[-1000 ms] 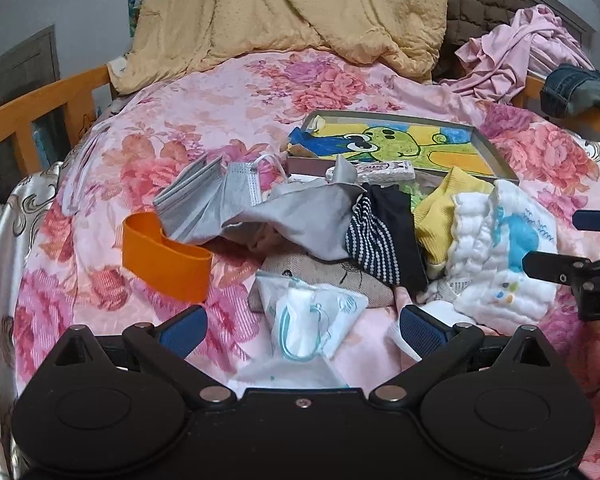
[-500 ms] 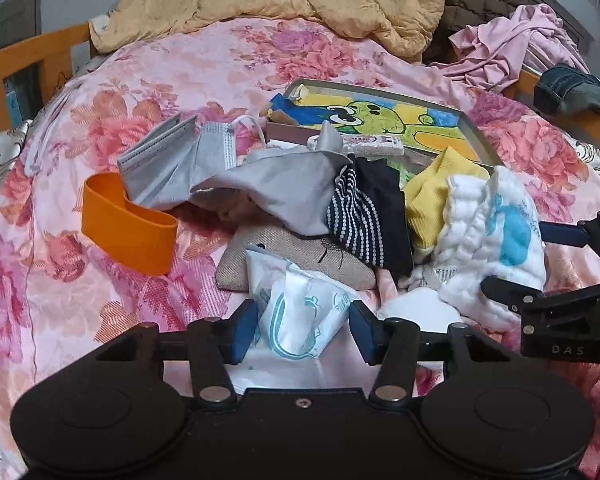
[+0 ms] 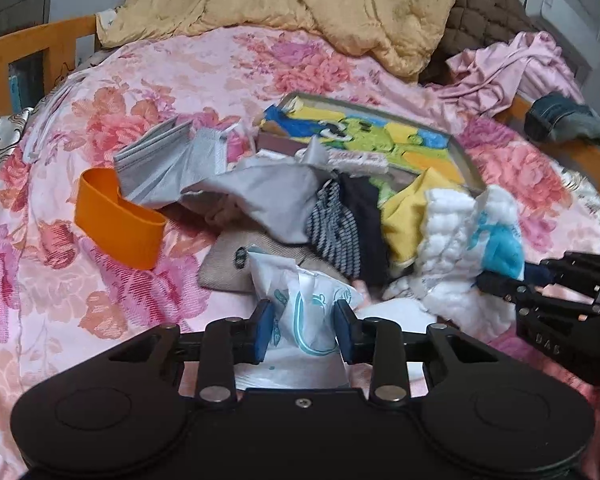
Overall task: Organize soft objects
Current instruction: 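Lift the towel and packet and carry both toward the frog picture tray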
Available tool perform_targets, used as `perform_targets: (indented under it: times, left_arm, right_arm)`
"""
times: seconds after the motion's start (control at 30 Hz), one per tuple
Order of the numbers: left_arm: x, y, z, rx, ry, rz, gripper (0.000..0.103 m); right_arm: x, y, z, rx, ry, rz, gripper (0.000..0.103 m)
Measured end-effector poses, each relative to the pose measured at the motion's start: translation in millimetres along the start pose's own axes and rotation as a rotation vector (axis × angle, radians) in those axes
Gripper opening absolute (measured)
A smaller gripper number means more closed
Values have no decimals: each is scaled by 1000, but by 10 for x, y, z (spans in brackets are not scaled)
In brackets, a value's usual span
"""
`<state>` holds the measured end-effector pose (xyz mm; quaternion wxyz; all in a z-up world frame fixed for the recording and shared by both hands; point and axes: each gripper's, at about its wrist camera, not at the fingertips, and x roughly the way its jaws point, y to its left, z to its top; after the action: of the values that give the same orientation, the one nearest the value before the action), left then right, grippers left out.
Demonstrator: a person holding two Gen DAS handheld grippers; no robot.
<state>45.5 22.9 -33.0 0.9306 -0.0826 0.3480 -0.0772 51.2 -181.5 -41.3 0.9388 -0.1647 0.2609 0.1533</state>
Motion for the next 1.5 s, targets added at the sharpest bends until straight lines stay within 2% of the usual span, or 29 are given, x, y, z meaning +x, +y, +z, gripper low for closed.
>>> perform_targets:
  times: [0.23,0.43,0.6,0.77,1.0,1.13,1.27,1.4,1.5]
  left_arm:
    - [-79,-50,31,-33,-26,-37,34]
    - [-127,-136,169,-48,-63,-97,35]
    - [-129,-358,583,44,-88,-155,35]
    - [-124,-625,1115,121,-114,-202,35]
    - [11,-945,1813,180,-71,-187,35]
    - [276,-1051,2084,158,-42,-174,35]
    - [704,-1094,2251,112,-57,-168,35]
    - [1216,-1168,2304,116,-68,-154,35]
    - [1595,-1181,2282,86,-47,-147,35]
  right_arm:
    - [-282,-99,33,57,-88,21,21]
    - [-443,-229,85,122,-189,34,21]
    - [-497,-439,224,190,-270,27,21]
    - [-419,-678,411,229,-306,40,21]
    - [-181,-975,663,215,-367,16,21]
    - [74,-1207,797,263,-373,0,21]
    - [381,-1402,894,295,-357,-20,21]
    - [752,-1609,902,367,-313,-36,21]
    - [1013,-1759,847,417,-265,-31,21]
